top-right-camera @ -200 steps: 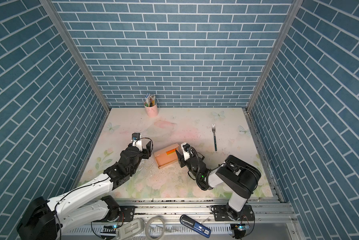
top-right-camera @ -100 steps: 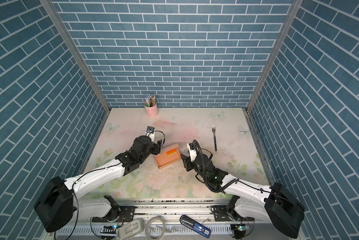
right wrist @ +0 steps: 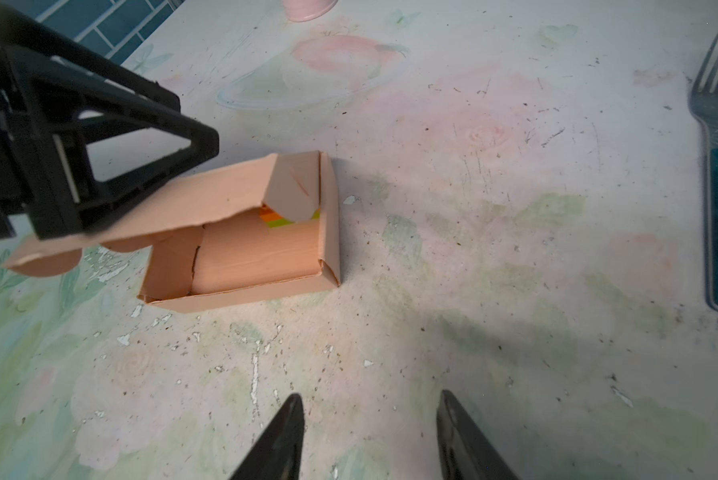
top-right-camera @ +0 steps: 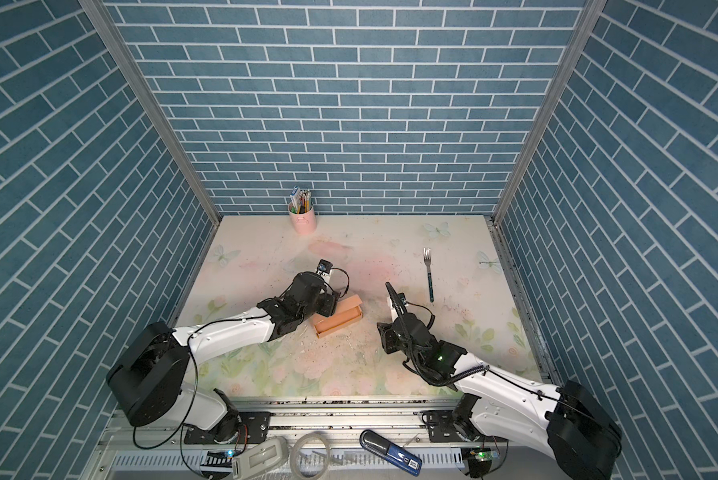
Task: Fold the paper box
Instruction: 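Press the raised lid flap down with the left gripper while the right gripper draws back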
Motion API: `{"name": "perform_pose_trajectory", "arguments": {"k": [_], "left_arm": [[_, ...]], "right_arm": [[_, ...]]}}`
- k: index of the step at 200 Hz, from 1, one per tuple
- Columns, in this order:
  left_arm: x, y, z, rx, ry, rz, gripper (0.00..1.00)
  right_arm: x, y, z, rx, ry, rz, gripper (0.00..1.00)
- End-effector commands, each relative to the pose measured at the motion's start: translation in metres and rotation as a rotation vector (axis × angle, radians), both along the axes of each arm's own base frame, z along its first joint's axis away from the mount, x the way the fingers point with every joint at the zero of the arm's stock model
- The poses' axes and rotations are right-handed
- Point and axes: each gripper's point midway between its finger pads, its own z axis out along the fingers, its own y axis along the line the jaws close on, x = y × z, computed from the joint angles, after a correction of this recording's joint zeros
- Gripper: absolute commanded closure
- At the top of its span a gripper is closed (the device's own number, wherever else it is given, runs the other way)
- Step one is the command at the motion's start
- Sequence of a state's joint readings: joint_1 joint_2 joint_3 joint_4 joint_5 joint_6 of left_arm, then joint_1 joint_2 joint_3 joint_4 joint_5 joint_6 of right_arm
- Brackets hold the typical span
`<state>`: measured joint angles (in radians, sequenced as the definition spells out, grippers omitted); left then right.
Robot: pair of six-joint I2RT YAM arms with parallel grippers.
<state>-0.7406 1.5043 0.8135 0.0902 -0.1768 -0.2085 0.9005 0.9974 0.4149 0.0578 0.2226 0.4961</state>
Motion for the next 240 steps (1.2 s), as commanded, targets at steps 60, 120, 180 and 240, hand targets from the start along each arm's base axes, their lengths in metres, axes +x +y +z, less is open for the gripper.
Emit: {"name": "perform_pose_trajectory", "arguments": {"k": [60, 120, 180, 240], "left_arm": [[-0.012, -0.010, -0.028, 0.006, 0.045, -0.011, 0.35], [-0.019, -0.005, -0.038, -0.011, 0.064, 0.006, 0.35], [-0.026, 0.033, 0.033, -0.071, -0.023, 0.141, 0.29], [-0.067, 0.148, 0.009, -0.017, 0.136, 0.496, 0.30]], "right_arm": [[0.016, -0.016, 0.001, 0.038, 0.045, -0.068, 0.48], [0.029, -0.013, 0.005, 0.047, 0.057, -0.063, 0.48], [0.051, 0.000, 0.000, 0.017, 0.106, -0.052, 0.48], [0.076, 0.021, -0.018, -0.030, 0.177, -0.029, 0.48]]}}
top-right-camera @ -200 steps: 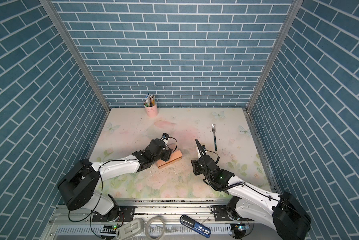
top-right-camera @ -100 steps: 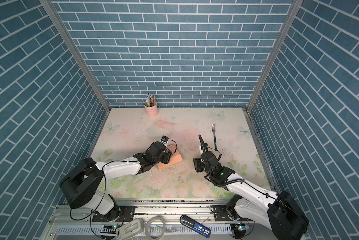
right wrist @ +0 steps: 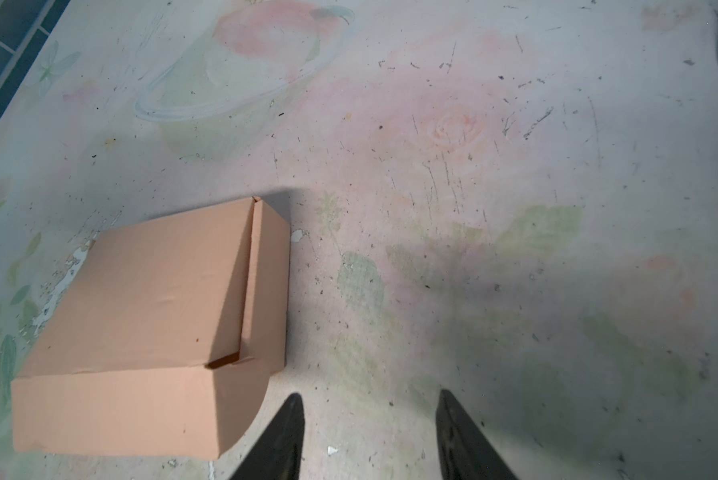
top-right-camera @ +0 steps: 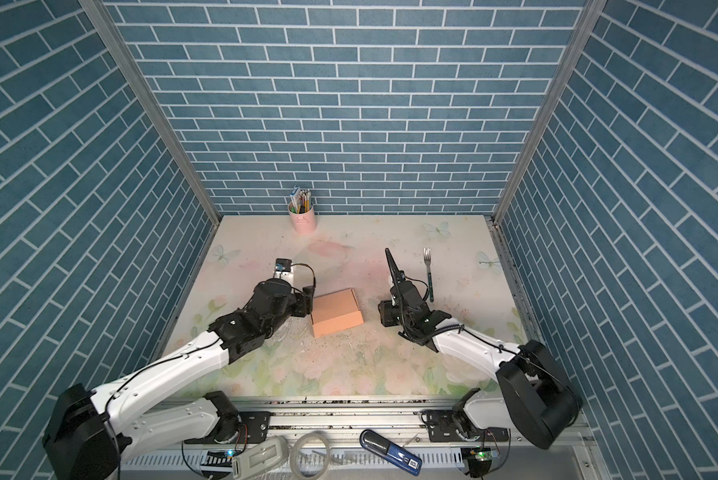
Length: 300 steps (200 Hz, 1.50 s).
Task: Fold the paper box
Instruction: 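Press the raised lid flap down with the left gripper while the right gripper draws back, then move both grippers to opposite sides of the closed peach box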
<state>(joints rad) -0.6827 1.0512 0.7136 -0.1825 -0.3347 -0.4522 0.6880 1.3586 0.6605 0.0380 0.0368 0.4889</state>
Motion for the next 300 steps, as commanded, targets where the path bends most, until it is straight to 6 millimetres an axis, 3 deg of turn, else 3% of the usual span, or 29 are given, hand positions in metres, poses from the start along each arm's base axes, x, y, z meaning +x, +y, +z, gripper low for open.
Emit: {"name": "perform_pose_trajectory", "arguments": {"k": [1, 21, 55, 126, 135, 209, 300], "left_arm": [[-0.033, 0.056, -0.063, 0.113, 0.228, 0.163, 0.30], [-0.041, 0.067, -0.082, 0.099, 0.290, 0.198, 0.31], [-0.040, 0.063, -0.108, 0.115, 0.372, 0.204, 0.32], [-0.010, 0.024, -0.140, 0.080, 0.469, 0.126, 0.32], [0.001, 0.014, -0.132, 0.053, 0.446, 0.115, 0.32], [0.032, -0.017, -0.141, 0.058, 0.470, 0.043, 0.32], [0.087, -0.049, -0.140, 0.078, 0.464, 0.002, 0.31]], "right_arm": [[0.010, 0.012, 0.001, -0.009, 0.003, 0.035, 0.48], [0.017, 0.019, -0.008, -0.016, 0.027, 0.037, 0.49], [0.026, 0.031, -0.021, -0.008, 0.066, 0.031, 0.49], [0.029, 0.050, -0.035, 0.018, 0.095, 0.030, 0.51], [0.029, 0.053, -0.036, 0.016, 0.097, 0.031, 0.51], [0.033, 0.058, -0.042, 0.032, 0.112, 0.000, 0.52], [0.061, 0.039, -0.045, 0.017, 0.118, -0.100, 0.51]]}}
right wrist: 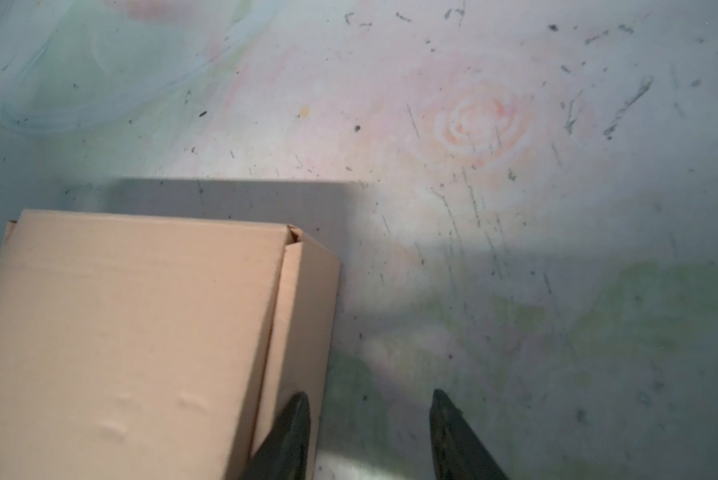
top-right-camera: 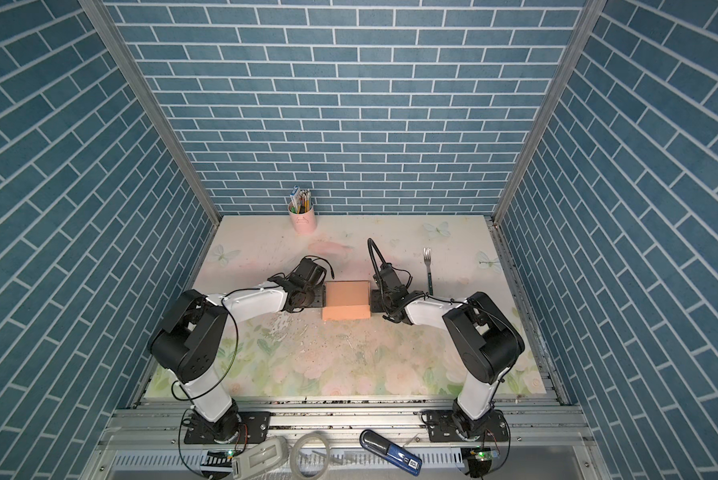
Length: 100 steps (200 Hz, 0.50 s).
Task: Fold the paper box
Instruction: 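Move both grippers to opposite sides of the closed peach box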
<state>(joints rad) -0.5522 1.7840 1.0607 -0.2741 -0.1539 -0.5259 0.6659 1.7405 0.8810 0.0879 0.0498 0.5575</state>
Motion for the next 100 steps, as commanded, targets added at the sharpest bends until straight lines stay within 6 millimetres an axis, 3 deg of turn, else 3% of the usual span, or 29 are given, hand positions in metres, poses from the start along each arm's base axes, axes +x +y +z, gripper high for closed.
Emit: {"name": "perform_pose_trajectory", "arguments": {"k": [1, 47, 100], "left_arm": [[0.015, -0.021, 0.005, -0.048, -0.010, -0.047, 0.31], [0.015, -0.015, 0.014, -0.095, -0.024, -0.041, 0.29], [-0.009, 0.009, 0.034, -0.165, -0.039, -0.024, 0.28]], "right_arm": [[0.009, 0.009, 0.007, 0.054, 0.008, -0.024, 0.51], [0.011, -0.032, 0.010, 0.026, -0.010, -0.104, 0.49], [0.001, -0.061, 0.022, 0.005, -0.022, -0.134, 0.48]]}}
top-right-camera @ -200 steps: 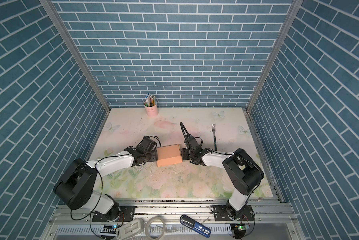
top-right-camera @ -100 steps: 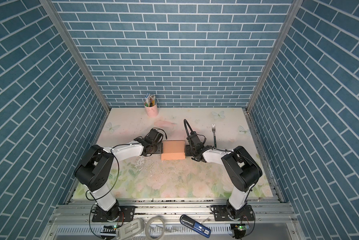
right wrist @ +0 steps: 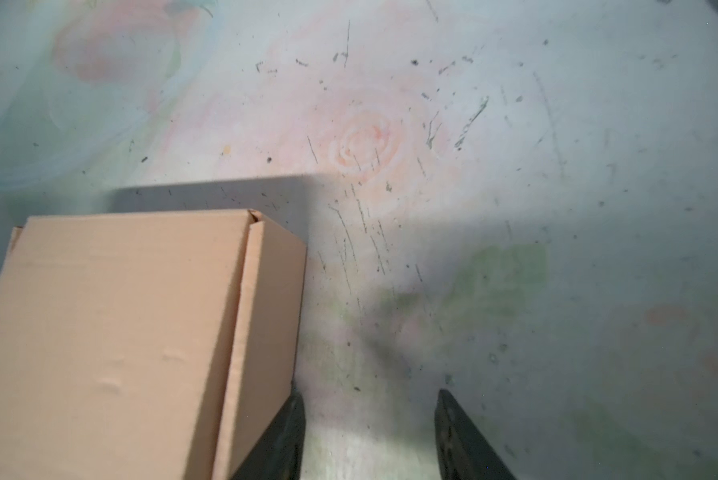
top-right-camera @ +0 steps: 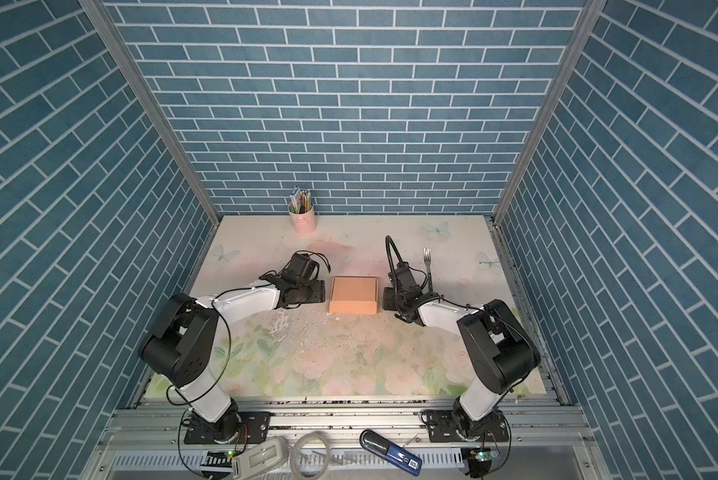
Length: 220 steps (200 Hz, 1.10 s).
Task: Fold the paper box
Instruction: 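Move both grippers to opposite sides of the closed peach box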
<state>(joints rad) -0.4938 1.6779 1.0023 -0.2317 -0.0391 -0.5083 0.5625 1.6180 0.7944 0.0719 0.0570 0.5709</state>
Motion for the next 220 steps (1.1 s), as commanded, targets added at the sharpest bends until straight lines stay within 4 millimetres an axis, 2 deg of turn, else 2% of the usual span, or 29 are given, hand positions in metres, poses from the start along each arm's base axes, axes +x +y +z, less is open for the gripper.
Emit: {"name": "perform_pose_trajectory", "arguments": {"k": [1, 46, 75, 100, 152, 220], "left_arm": [[-0.009, 0.003, 0.011, -0.046, -0.008, -0.008, 0.28], [-0.034, -0.002, 0.023, -0.178, -0.025, -0.025, 0.30], [-0.046, -0.012, 0.029, -0.280, -0.028, -0.039, 0.30], [-0.048, -0.022, 0.028, -0.359, -0.031, -0.052, 0.31], [-0.049, -0.041, 0.022, -0.380, -0.036, -0.086, 0.32], [-0.051, -0.066, 0.014, -0.390, -0.025, -0.131, 0.32]], "right_arm": [[-0.005, -0.010, 0.009, -0.008, -0.007, -0.015, 0.48], [-0.028, -0.010, 0.025, 0.092, -0.017, 0.005, 0.49], [-0.040, 0.000, 0.034, 0.192, -0.010, 0.031, 0.49], [-0.048, 0.013, 0.033, 0.252, 0.012, 0.064, 0.49], [-0.056, 0.040, 0.026, 0.286, 0.034, 0.105, 0.49], [-0.054, 0.047, 0.020, 0.294, 0.044, 0.102, 0.50]]}}
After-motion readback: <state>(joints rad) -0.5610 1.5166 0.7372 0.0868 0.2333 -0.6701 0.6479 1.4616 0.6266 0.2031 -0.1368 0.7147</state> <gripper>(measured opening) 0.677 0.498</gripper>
